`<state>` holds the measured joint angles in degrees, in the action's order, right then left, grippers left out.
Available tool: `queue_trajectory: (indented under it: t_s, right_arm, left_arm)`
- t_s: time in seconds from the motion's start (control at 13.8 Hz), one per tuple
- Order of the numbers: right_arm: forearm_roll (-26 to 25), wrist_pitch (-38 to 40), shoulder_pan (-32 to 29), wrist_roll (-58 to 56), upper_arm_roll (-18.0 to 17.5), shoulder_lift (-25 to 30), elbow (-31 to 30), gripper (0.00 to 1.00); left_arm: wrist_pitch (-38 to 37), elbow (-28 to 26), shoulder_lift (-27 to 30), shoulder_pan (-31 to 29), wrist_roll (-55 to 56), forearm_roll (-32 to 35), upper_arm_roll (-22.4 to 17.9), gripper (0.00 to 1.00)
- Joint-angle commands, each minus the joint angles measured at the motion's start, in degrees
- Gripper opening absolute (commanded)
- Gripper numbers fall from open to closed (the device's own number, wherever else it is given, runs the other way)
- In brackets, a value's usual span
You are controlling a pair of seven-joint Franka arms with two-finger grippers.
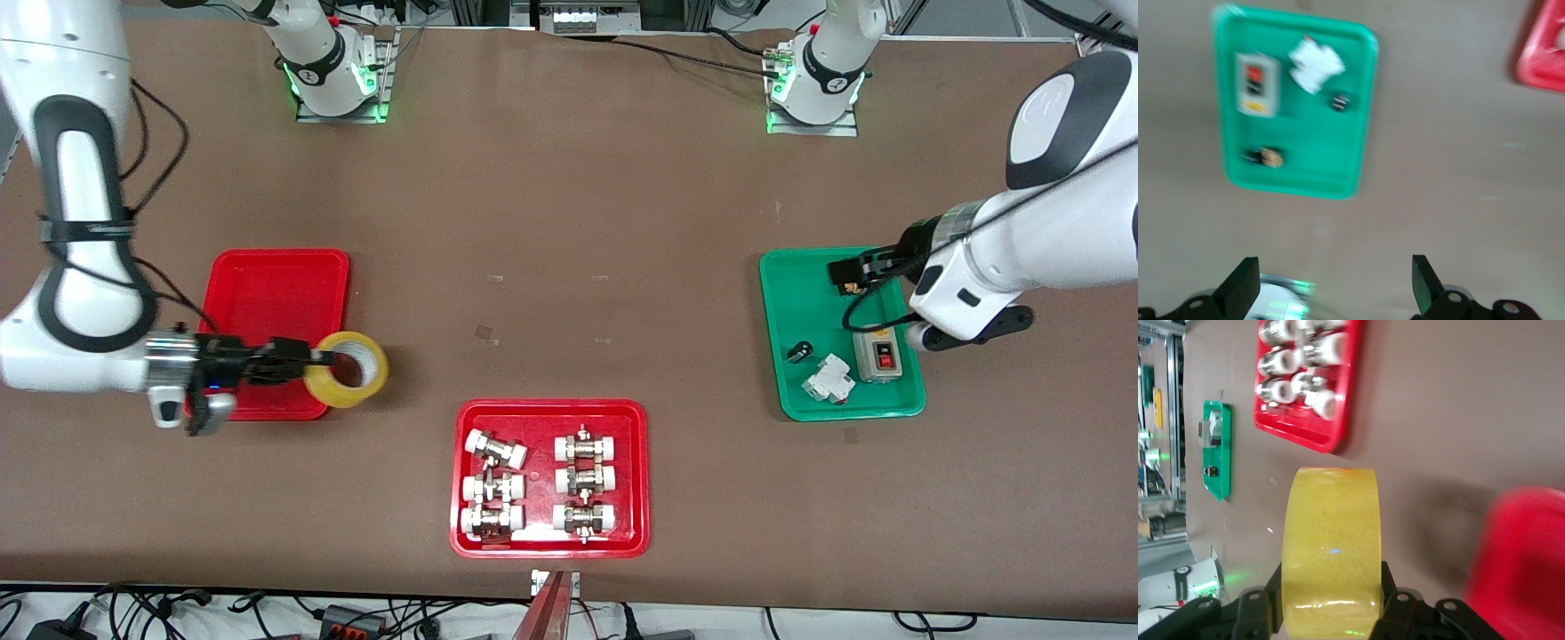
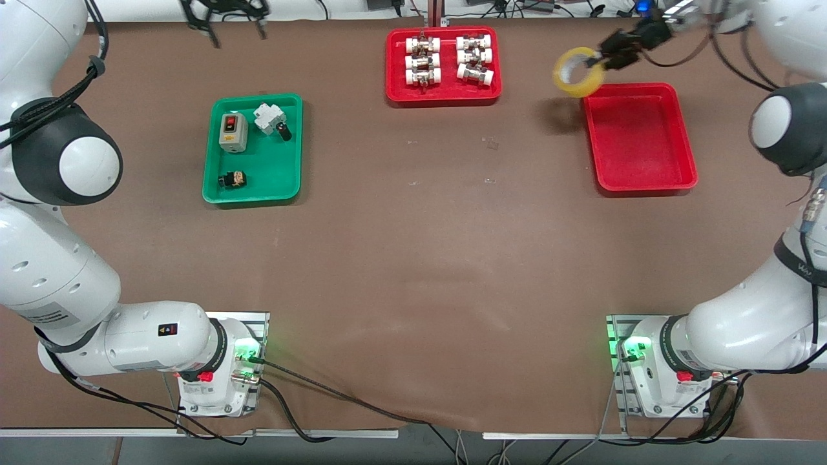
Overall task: Left arm passes tape to right arm into tray
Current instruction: 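Carry the tape with the right gripper while the left gripper withdraws, then lower the tape roll into the empty red tray with the right gripper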
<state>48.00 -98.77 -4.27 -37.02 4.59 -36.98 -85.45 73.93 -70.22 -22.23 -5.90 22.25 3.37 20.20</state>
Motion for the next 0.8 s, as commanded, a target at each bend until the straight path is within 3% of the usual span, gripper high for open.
queue_trajectory:
  t_s: [0.0,0.07,0.29,0.58,0.72]
  right_arm:
    - [-0.8,3.2,-5.9,2.0,-0.9,0.5,-2.3,0.33]
    - [-0.9,3.8,-8.0,2.0,-0.9,0.2,-3.9,0.33]
    - [-1.3,6.2,-12.4,1.9,-0.9,-0.6,-5.7,0.33]
    - [-2.6,8.2,-14.9,0.9,-0.9,-3.9,-5.7,0.34]
    - [-2.8,8.3,-15.4,-1.1,-0.9,-5.5,-5.8,0.36]
  left_arm:
    - [-0.5,-2.5,2.6,-1.2,-7.8,5.6,0.4,1.00]
    - [1.2,-5.4,4.8,-2.2,-7.8,5.6,0.7,1.00]
    - [11.0,-22.5,15.8,-3.3,-7.8,4.7,0.7,1.00]
    - [11.1,-22.9,16.3,-3.4,-8.5,4.5,0.6,1.00]
    - [10.6,-20.1,14.9,-3.3,-8.5,3.4,0.5,1.00]
